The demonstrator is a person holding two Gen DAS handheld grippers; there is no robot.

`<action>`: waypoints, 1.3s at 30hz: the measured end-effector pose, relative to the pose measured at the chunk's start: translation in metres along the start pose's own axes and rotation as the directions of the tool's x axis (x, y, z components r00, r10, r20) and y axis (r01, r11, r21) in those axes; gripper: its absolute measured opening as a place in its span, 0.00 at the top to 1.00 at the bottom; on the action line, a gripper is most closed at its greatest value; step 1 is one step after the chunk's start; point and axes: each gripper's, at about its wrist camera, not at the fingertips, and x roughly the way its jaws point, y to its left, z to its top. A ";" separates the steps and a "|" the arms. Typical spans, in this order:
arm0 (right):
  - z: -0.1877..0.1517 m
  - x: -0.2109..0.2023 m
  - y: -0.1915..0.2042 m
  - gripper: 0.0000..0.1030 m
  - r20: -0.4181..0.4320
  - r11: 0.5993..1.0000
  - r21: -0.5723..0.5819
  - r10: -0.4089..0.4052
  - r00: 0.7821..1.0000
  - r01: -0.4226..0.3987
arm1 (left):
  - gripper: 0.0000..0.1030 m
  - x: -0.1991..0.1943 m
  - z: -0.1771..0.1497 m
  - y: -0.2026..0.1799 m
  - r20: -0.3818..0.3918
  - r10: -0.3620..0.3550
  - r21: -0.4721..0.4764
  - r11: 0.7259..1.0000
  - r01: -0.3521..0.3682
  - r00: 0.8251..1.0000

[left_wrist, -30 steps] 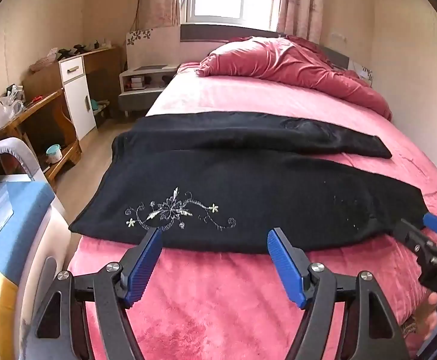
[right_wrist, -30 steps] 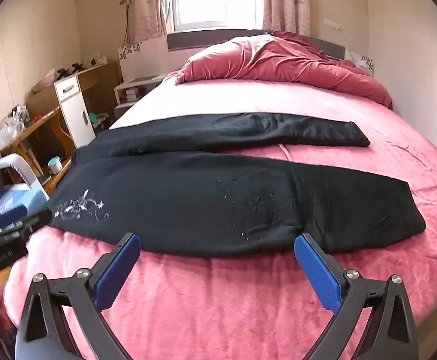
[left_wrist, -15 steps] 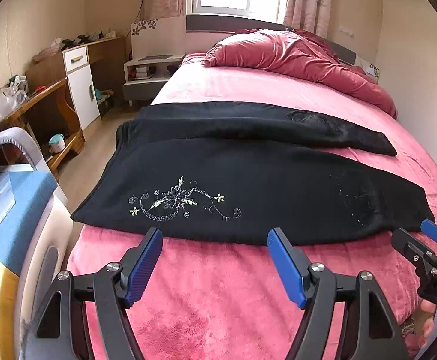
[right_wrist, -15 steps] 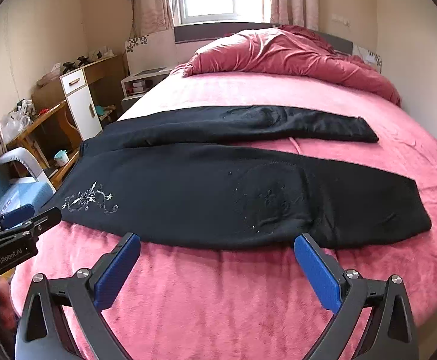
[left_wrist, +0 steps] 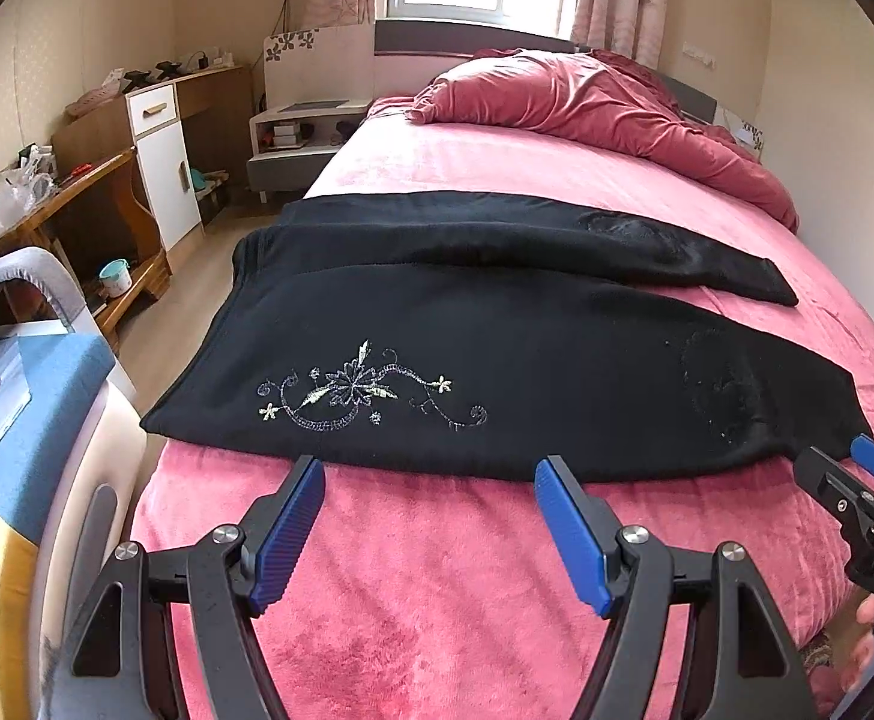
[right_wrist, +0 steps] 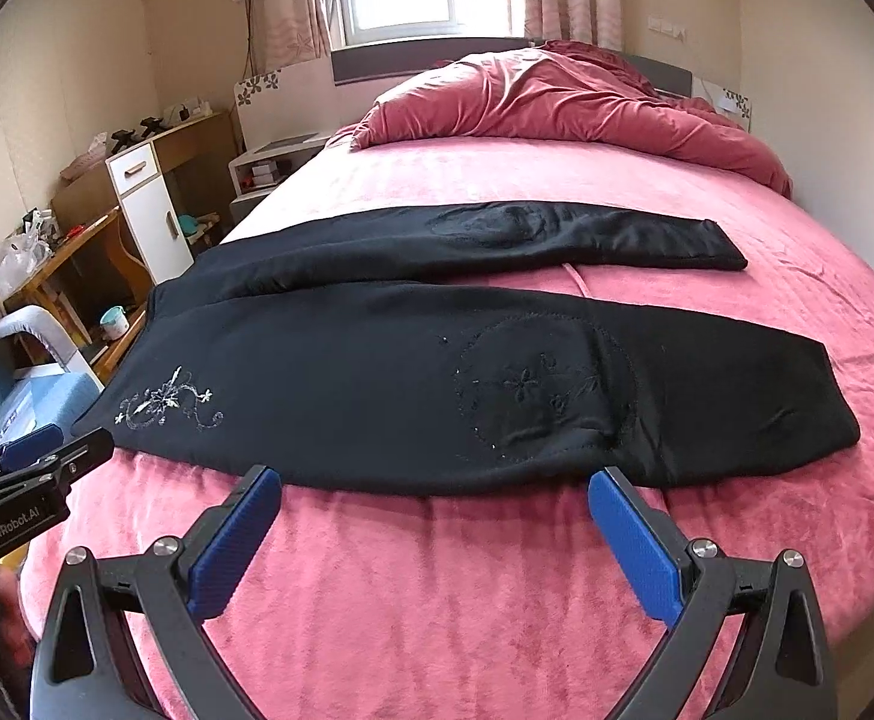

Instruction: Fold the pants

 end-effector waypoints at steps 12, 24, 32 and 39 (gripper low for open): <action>-0.001 0.001 -0.002 0.00 -0.004 0.999 -0.015 -0.041 0.999 0.041 | 0.28 0.000 -0.001 0.002 -0.002 0.001 -0.017 1.000 -0.001 1.000; -0.007 0.002 0.003 0.00 0.000 0.995 -0.064 -0.079 0.997 0.079 | 0.28 0.003 -0.003 0.003 -0.016 -0.013 -0.024 1.000 0.013 1.000; -0.010 0.004 -0.003 0.00 -0.004 0.995 -0.054 -0.090 0.996 0.090 | 0.18 0.008 -0.006 0.008 -0.039 -0.010 -0.049 0.999 0.009 0.999; -0.012 0.009 -0.007 0.00 -0.017 0.994 -0.049 -0.097 0.995 0.096 | 0.18 0.014 -0.009 0.012 -0.066 -0.014 -0.063 0.998 0.009 0.998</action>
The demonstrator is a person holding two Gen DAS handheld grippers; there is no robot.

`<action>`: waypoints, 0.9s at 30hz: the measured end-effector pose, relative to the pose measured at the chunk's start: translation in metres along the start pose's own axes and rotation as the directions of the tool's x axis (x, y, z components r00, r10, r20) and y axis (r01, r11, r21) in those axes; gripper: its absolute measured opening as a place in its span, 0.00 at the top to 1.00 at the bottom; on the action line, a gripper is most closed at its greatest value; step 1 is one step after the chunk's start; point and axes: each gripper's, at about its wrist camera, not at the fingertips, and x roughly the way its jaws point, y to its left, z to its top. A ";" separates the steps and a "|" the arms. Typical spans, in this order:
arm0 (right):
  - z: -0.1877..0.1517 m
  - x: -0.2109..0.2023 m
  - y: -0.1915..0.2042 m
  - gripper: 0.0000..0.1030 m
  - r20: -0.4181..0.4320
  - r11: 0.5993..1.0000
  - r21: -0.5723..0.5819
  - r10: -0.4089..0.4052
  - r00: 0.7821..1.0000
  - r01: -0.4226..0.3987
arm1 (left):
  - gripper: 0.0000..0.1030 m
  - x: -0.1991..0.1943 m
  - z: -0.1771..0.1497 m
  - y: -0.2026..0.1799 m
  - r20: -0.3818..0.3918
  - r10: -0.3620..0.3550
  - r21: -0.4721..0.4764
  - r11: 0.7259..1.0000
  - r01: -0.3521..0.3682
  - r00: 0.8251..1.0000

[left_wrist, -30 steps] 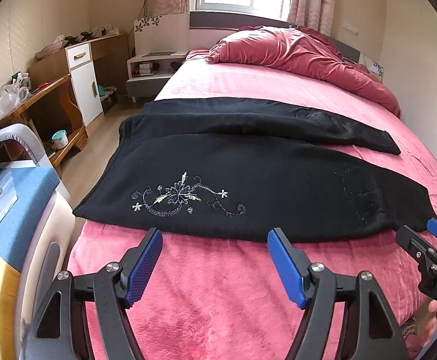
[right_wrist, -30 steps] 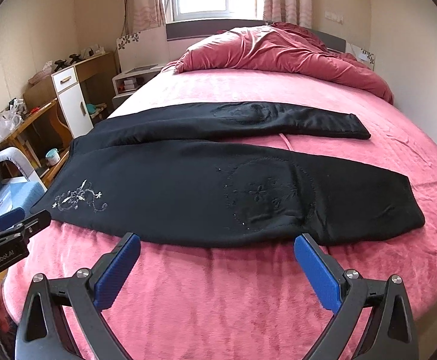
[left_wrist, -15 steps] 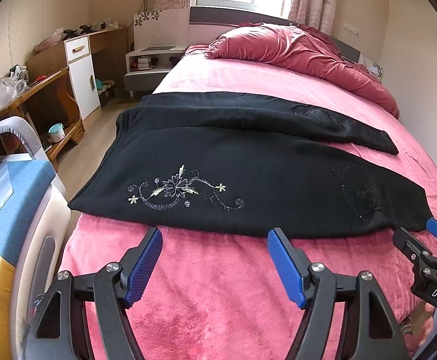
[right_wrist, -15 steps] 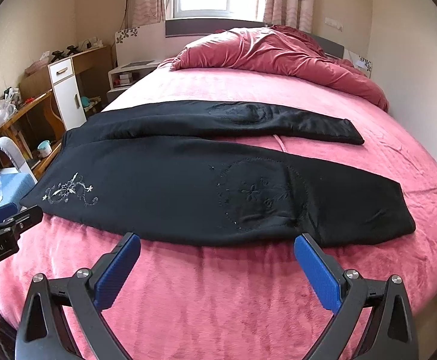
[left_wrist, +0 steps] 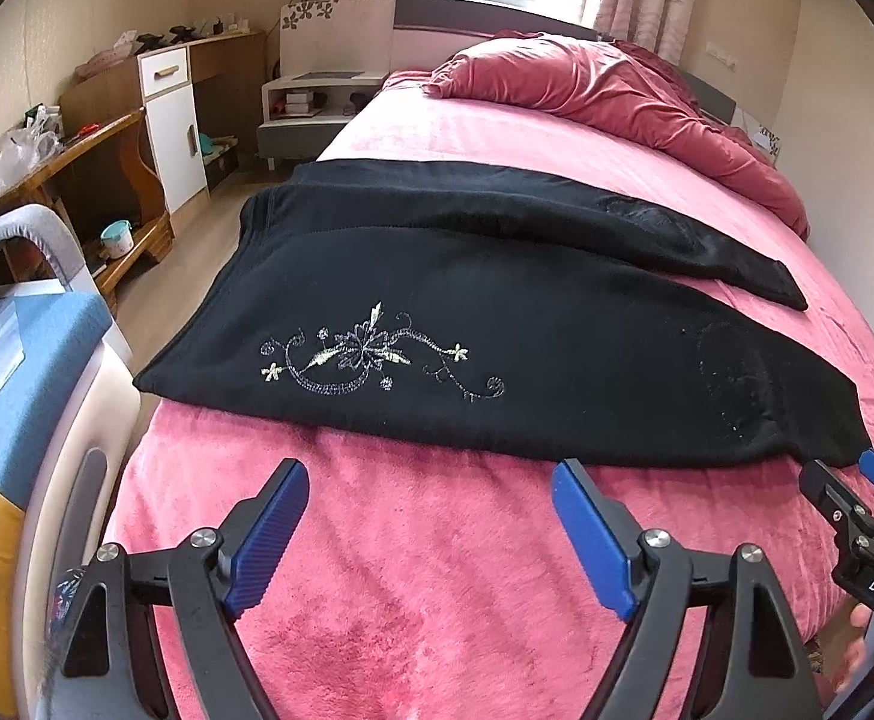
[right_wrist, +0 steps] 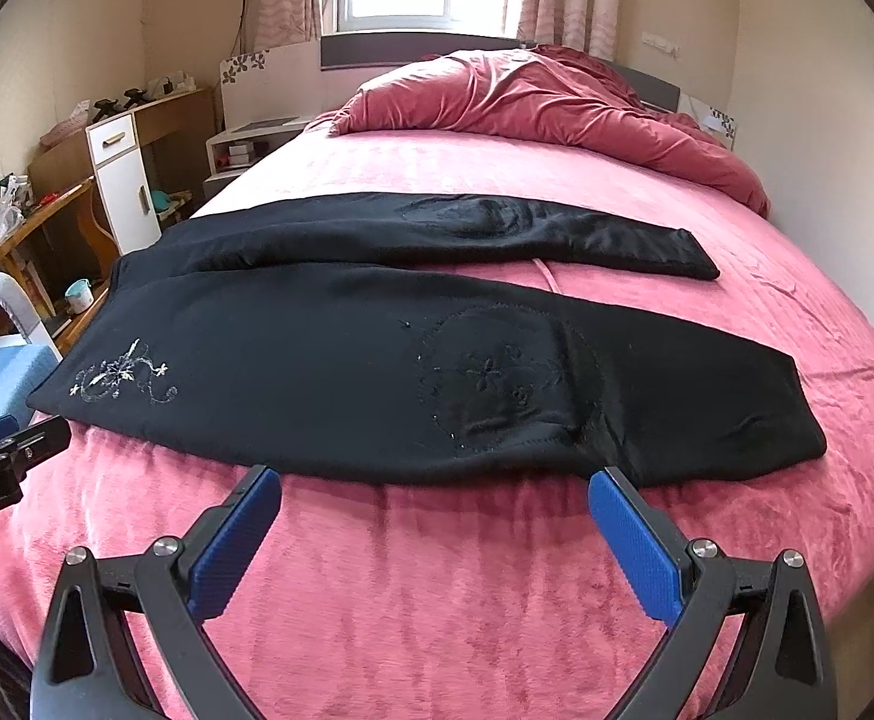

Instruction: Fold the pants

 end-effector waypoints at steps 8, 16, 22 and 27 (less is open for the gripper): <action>-0.006 0.009 -0.012 0.00 -0.035 1.000 0.025 0.008 0.999 -0.007 | 0.17 0.014 -0.004 0.006 -0.043 -0.015 -0.006 1.000 0.015 0.999; -0.014 0.029 -0.096 0.11 -0.109 0.942 0.321 0.140 0.984 -0.098 | 0.17 0.037 0.008 0.045 -0.123 -0.054 -0.092 0.995 0.043 0.991; -0.042 0.046 -0.199 0.32 -0.073 0.756 0.646 0.198 0.977 -0.105 | 0.30 0.067 0.017 0.089 -0.181 -0.124 -0.262 0.962 0.074 0.976; -0.057 0.049 -0.268 0.36 -0.020 0.621 0.781 0.126 0.992 -0.063 | 0.37 0.089 0.023 0.118 -0.189 -0.179 -0.400 0.912 0.091 0.965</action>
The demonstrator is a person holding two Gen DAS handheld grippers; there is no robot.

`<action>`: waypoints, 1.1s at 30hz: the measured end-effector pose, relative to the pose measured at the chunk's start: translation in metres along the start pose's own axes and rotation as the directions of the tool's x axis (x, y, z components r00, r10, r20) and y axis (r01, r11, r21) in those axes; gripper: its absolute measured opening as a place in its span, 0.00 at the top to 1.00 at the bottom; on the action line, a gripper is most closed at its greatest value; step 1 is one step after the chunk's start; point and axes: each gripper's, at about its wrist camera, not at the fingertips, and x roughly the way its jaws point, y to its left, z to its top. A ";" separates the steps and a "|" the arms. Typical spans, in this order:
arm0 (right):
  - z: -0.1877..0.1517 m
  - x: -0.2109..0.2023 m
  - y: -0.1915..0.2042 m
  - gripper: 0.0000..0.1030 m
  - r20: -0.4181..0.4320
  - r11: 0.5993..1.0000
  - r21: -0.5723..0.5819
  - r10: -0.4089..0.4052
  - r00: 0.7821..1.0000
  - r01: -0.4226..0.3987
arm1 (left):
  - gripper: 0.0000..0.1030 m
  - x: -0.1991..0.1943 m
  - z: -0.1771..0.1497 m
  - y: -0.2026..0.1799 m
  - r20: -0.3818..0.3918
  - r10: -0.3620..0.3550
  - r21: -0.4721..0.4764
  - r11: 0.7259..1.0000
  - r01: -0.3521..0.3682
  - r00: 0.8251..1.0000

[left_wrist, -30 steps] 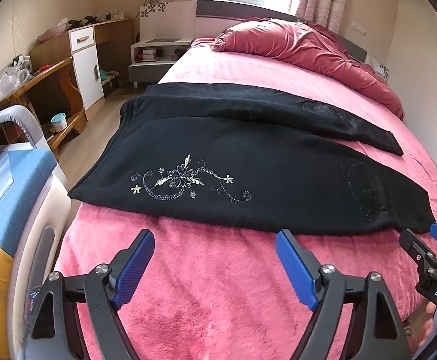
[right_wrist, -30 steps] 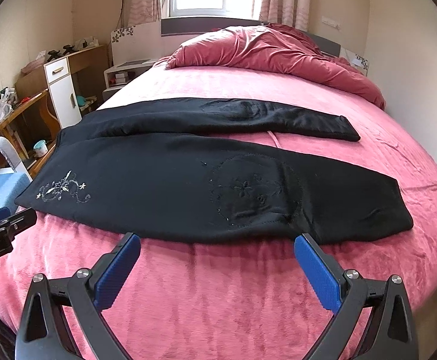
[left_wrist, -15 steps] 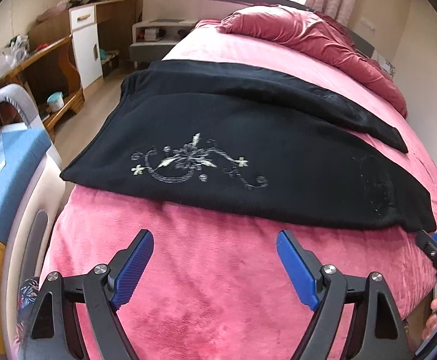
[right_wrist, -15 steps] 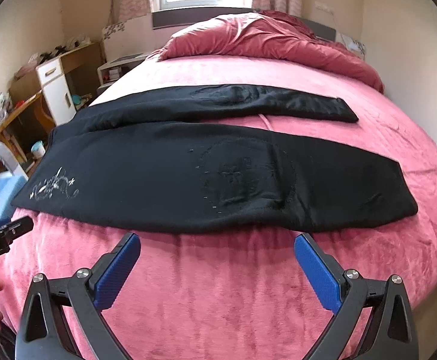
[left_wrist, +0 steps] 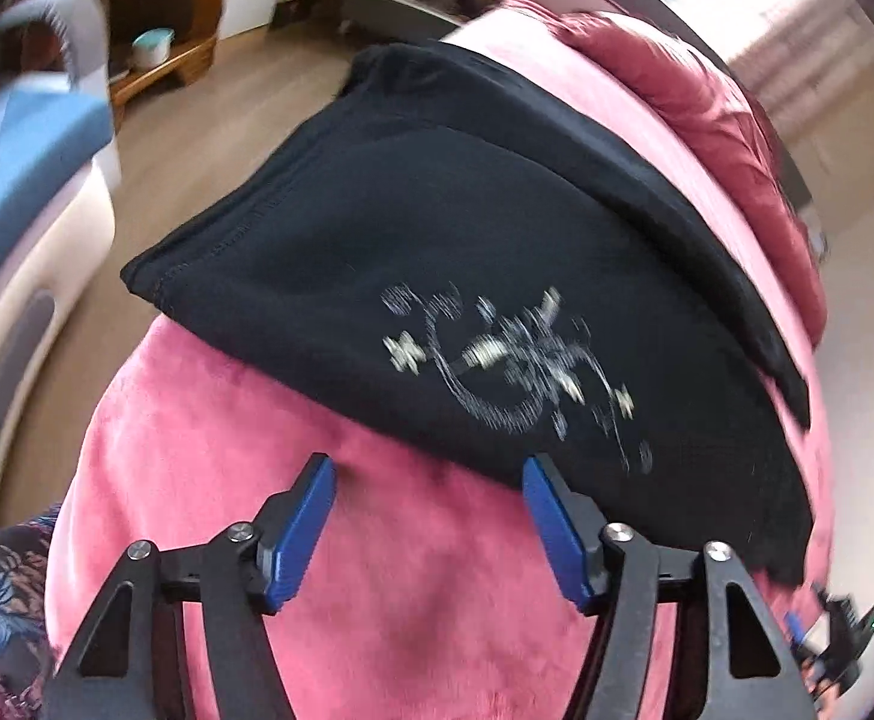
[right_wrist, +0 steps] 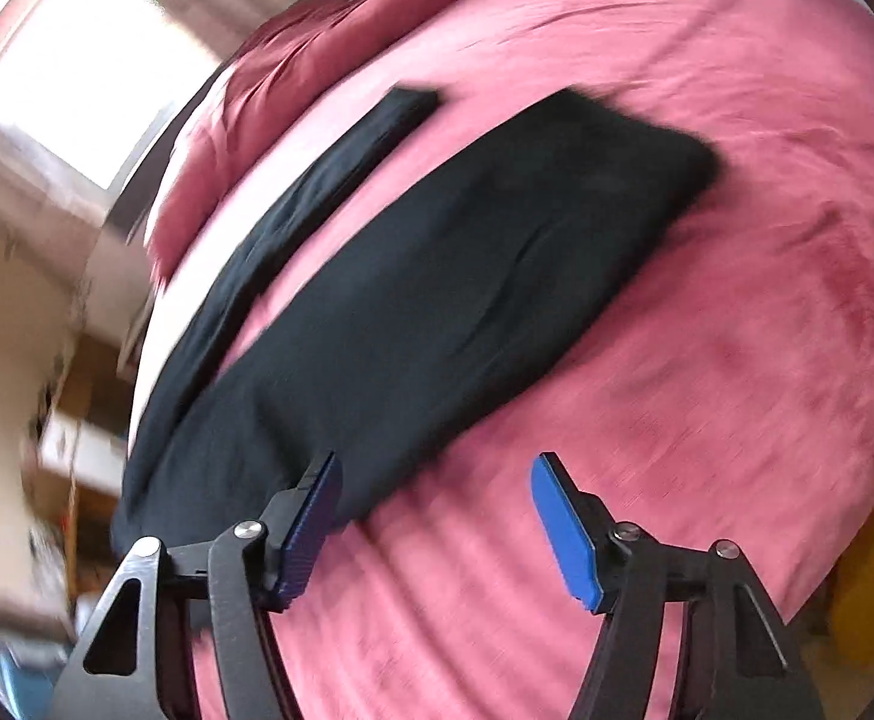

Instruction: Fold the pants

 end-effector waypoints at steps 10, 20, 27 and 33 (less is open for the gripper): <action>0.047 0.044 -0.031 0.47 0.003 0.985 0.154 -0.082 0.997 0.081 | 0.38 0.016 0.024 -0.002 0.035 0.001 -0.046 0.999 0.000 0.999; 0.076 0.060 -0.018 0.80 -0.010 0.986 0.012 -0.164 0.986 0.164 | 0.79 0.016 0.037 0.014 0.052 -0.012 -0.082 0.997 0.016 0.999; 0.082 0.042 0.004 0.86 0.023 0.970 -0.114 -0.216 0.976 0.217 | 0.92 -0.005 0.037 0.013 0.099 -0.022 -0.067 0.997 0.029 0.995; 0.092 0.012 0.014 0.89 0.076 0.968 -0.138 -0.199 0.977 0.208 | 0.93 -0.039 0.030 0.001 0.150 -0.075 -0.032 0.996 0.081 0.986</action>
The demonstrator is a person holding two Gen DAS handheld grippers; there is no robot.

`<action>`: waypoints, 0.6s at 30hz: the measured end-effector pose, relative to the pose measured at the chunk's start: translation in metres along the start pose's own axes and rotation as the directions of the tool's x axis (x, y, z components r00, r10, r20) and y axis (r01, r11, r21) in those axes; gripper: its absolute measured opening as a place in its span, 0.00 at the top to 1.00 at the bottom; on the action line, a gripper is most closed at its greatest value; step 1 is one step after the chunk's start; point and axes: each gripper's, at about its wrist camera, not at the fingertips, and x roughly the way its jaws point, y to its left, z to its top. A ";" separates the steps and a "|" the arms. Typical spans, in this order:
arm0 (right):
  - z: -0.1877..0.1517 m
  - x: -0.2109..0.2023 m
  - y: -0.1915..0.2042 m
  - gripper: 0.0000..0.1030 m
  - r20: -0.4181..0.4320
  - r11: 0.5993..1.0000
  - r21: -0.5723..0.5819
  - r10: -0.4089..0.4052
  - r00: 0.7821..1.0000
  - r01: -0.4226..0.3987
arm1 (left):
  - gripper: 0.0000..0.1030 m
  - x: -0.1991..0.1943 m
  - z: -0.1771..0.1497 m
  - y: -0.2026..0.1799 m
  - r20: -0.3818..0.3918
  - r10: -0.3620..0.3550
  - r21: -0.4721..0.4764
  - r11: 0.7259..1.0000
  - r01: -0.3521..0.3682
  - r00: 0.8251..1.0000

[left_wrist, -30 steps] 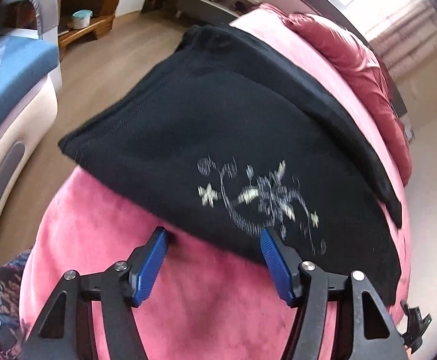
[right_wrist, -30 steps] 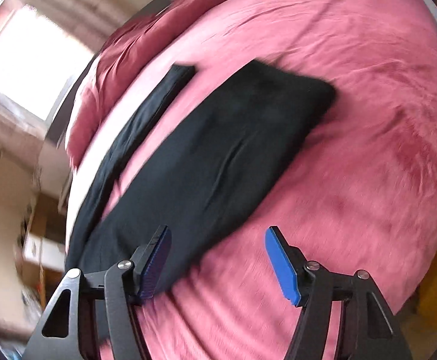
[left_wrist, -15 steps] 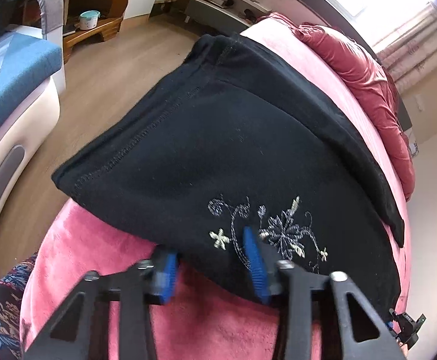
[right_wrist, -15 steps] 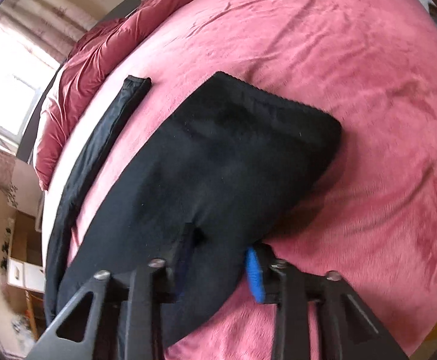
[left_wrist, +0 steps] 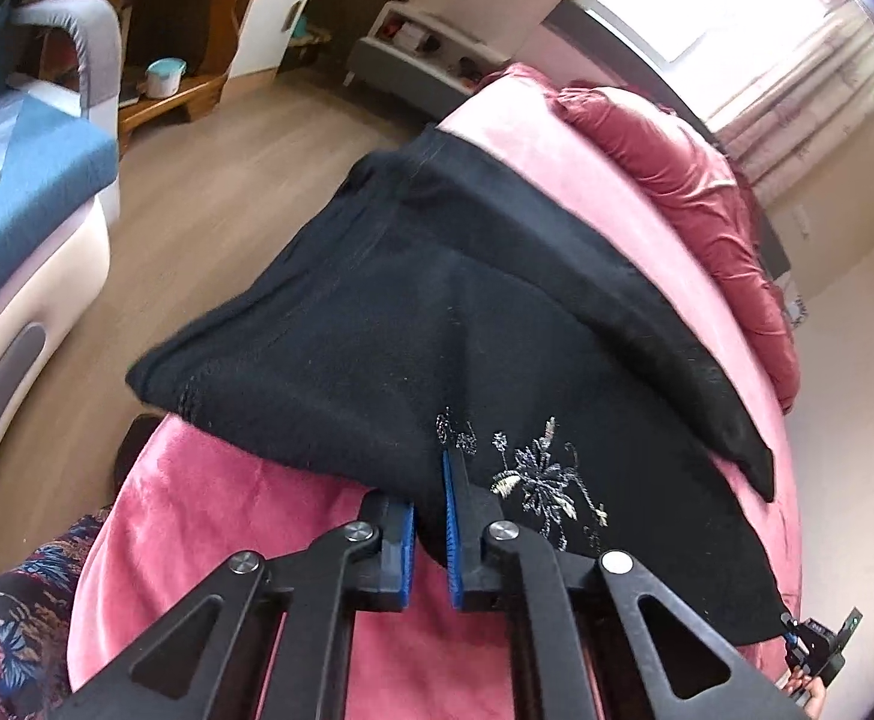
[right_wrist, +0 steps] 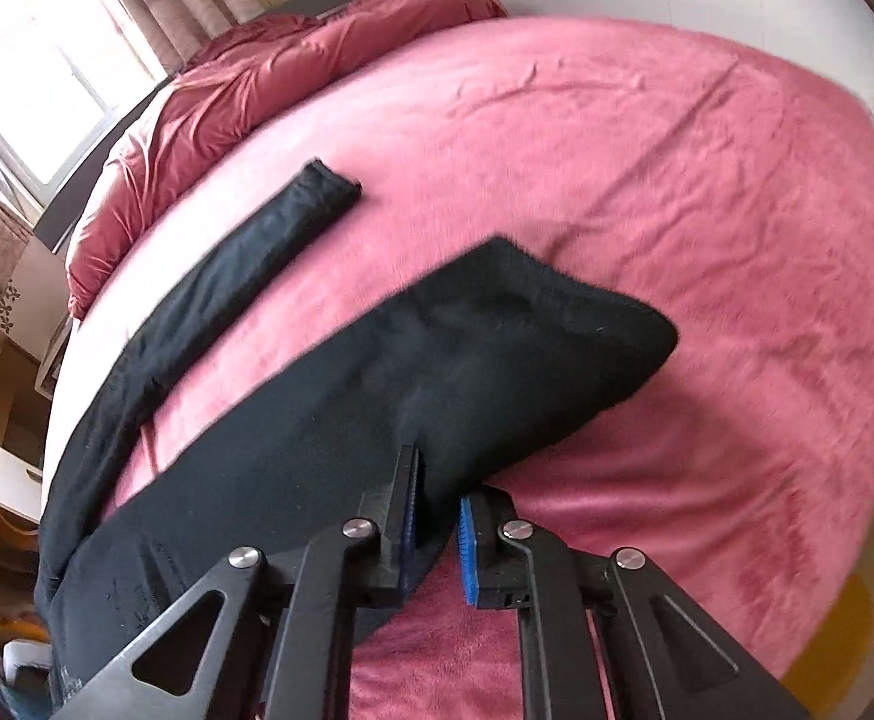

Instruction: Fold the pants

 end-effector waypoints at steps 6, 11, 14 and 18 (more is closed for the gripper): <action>0.004 -0.025 -0.009 0.90 0.027 1.000 -0.014 -0.004 1.000 0.004 | 0.93 -0.029 -0.007 -0.010 0.025 -0.023 0.031 0.999 0.022 0.999; -0.010 -0.037 -0.032 0.90 0.012 1.000 -0.003 -0.024 1.000 0.024 | 0.93 -0.040 -0.024 -0.008 -0.025 -0.020 0.055 0.998 0.022 0.999; -0.021 -0.035 -0.053 0.90 -0.014 0.998 0.023 -0.058 0.998 0.059 | 0.93 -0.040 -0.038 -0.009 -0.050 -0.002 0.093 0.996 0.007 0.999; -0.034 -0.023 -0.084 0.90 -0.062 0.988 0.065 -0.134 0.989 0.138 | 0.93 -0.029 -0.053 -0.006 -0.118 0.045 0.112 0.993 -0.032 0.992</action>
